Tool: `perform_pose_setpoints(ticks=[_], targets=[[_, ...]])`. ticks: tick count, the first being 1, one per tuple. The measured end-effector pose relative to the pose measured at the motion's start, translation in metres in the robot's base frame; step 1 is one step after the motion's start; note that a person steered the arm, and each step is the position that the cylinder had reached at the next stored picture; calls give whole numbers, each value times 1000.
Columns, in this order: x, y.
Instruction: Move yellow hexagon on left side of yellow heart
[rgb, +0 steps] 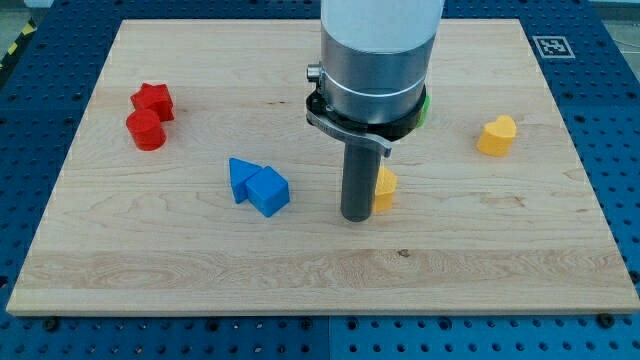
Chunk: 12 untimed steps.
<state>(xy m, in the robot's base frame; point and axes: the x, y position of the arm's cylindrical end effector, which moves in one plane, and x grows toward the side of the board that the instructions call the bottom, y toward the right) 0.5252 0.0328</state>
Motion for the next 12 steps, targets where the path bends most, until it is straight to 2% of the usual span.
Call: perform_pose_setpoints(ticks=[5, 9, 12], targets=[[-37, 13], [-40, 103], [-68, 112]])
